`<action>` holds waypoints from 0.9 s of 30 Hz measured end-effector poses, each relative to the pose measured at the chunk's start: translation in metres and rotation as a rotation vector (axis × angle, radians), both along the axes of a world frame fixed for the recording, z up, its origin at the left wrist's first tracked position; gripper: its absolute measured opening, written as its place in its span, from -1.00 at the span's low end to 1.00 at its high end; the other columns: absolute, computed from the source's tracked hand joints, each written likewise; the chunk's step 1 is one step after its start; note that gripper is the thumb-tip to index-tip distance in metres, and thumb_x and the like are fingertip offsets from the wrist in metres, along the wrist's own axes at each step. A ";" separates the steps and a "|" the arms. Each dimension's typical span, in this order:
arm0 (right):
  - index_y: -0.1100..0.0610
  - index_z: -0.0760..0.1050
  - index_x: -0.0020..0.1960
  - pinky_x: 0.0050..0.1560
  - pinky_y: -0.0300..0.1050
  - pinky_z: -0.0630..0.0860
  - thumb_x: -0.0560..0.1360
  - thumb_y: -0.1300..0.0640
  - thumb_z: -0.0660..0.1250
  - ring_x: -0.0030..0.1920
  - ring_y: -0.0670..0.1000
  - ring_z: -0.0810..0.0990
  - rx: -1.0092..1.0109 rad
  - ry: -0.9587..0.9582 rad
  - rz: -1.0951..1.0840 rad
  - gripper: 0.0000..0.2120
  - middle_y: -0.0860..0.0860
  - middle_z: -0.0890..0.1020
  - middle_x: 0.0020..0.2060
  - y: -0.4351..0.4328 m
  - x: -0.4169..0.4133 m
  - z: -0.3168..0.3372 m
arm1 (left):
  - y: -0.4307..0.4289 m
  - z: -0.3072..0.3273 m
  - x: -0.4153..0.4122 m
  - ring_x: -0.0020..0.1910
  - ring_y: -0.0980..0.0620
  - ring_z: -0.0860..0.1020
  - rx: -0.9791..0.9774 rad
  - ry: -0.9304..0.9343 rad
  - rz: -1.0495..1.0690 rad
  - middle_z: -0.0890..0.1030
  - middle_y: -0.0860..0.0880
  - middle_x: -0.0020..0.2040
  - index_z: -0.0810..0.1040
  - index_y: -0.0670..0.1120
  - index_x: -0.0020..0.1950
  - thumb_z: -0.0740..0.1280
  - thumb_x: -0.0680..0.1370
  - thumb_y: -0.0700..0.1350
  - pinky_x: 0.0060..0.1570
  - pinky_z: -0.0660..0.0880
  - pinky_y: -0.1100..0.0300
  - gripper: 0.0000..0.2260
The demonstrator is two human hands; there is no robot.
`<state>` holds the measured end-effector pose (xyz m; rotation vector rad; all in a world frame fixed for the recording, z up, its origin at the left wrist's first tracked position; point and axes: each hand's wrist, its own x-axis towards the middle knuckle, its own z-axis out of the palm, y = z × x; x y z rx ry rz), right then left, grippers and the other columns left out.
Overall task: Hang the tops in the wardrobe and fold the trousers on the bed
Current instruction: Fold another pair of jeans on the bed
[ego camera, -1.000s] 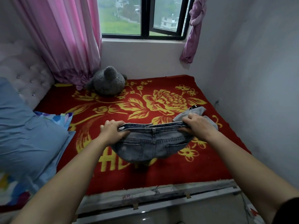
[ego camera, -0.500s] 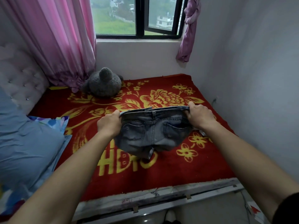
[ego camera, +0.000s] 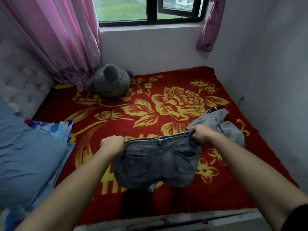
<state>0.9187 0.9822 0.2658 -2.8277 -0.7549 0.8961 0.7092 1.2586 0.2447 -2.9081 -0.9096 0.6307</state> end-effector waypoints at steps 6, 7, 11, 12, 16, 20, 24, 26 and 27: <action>0.07 0.58 0.23 0.06 0.03 0.59 0.54 0.26 0.14 0.15 0.21 0.57 0.308 -0.199 -0.123 -0.64 0.14 0.62 0.19 0.065 0.102 0.022 | 0.056 0.020 0.103 0.09 -0.19 0.55 -0.360 -0.482 0.292 0.63 -0.14 0.11 0.61 -0.04 0.12 0.17 0.58 -0.24 -0.02 0.46 0.07 -0.74; 0.06 0.58 0.26 0.17 0.01 0.53 0.54 0.27 0.15 0.22 0.21 0.54 0.404 -0.254 -0.155 -0.62 0.14 0.60 0.23 0.075 0.118 0.037 | 0.067 0.035 0.121 0.13 -0.20 0.55 -0.387 -0.602 0.287 0.63 -0.17 0.14 0.61 -0.08 0.17 0.18 0.57 -0.28 0.05 0.47 0.05 -0.72; 0.08 0.57 0.30 0.34 -0.11 0.37 0.50 0.34 0.15 0.27 0.21 0.51 0.750 -0.440 -0.214 -0.54 0.22 0.55 0.25 0.110 0.172 0.130 | 0.101 0.126 0.181 0.20 -0.19 0.55 -0.362 -1.052 0.189 0.63 -0.21 0.17 0.62 -0.15 0.22 0.25 0.60 -0.25 0.22 0.46 -0.01 -0.75; 0.09 0.57 0.31 0.36 -0.13 0.36 0.51 0.35 0.15 0.27 0.20 0.51 0.826 -0.492 -0.211 -0.55 0.21 0.55 0.25 0.116 0.180 0.158 | 0.104 0.155 0.192 0.19 -0.19 0.55 -0.336 -1.144 0.148 0.63 -0.23 0.16 0.63 -0.17 0.21 0.25 0.60 -0.24 0.23 0.46 0.00 -0.76; 0.09 0.55 0.32 0.35 -0.22 0.27 0.54 0.33 0.13 0.30 0.15 0.46 1.035 -0.699 -0.157 -0.57 0.20 0.50 0.28 0.121 0.188 0.262 | 0.107 0.269 0.210 0.27 -0.17 0.45 -0.219 -1.402 0.062 0.51 -0.28 0.24 0.58 -0.20 0.26 0.19 0.60 -0.26 0.31 0.35 0.17 -0.72; 0.08 0.54 0.33 0.36 -0.19 0.31 0.54 0.32 0.11 0.31 0.11 0.46 1.095 -0.855 -0.090 -0.56 0.16 0.49 0.30 0.109 0.177 0.331 | 0.100 0.350 0.195 0.28 -0.15 0.40 -0.068 -1.463 -0.040 0.45 -0.29 0.27 0.55 -0.15 0.29 0.14 0.59 -0.28 0.22 0.29 0.28 -0.67; 0.05 0.52 0.34 0.35 -0.04 0.39 0.57 0.28 0.13 0.28 0.18 0.47 1.033 -0.908 -0.059 -0.59 0.18 0.47 0.29 0.092 0.158 0.334 | 0.092 0.352 0.167 0.27 -0.16 0.41 -0.031 -1.415 -0.089 0.41 -0.25 0.30 0.54 -0.11 0.31 0.16 0.59 -0.25 0.24 0.34 0.18 -0.67; 0.06 0.51 0.35 0.33 0.03 0.40 0.57 0.27 0.15 0.27 0.23 0.47 0.954 -0.892 -0.038 -0.60 0.21 0.46 0.27 0.085 0.148 0.309 | 0.090 0.323 0.152 0.22 -0.19 0.45 0.002 -1.312 -0.041 0.39 -0.19 0.31 0.52 -0.04 0.34 0.18 0.60 -0.19 0.22 0.41 0.03 -0.67; 0.07 0.51 0.36 0.32 0.05 0.40 0.57 0.27 0.16 0.26 0.25 0.47 0.907 -0.864 -0.022 -0.60 0.22 0.46 0.26 0.082 0.143 0.292 | 0.090 0.304 0.145 0.20 -0.21 0.47 0.021 -1.234 -0.014 0.40 -0.17 0.32 0.51 -0.02 0.35 0.19 0.59 -0.17 0.19 0.43 -0.03 -0.66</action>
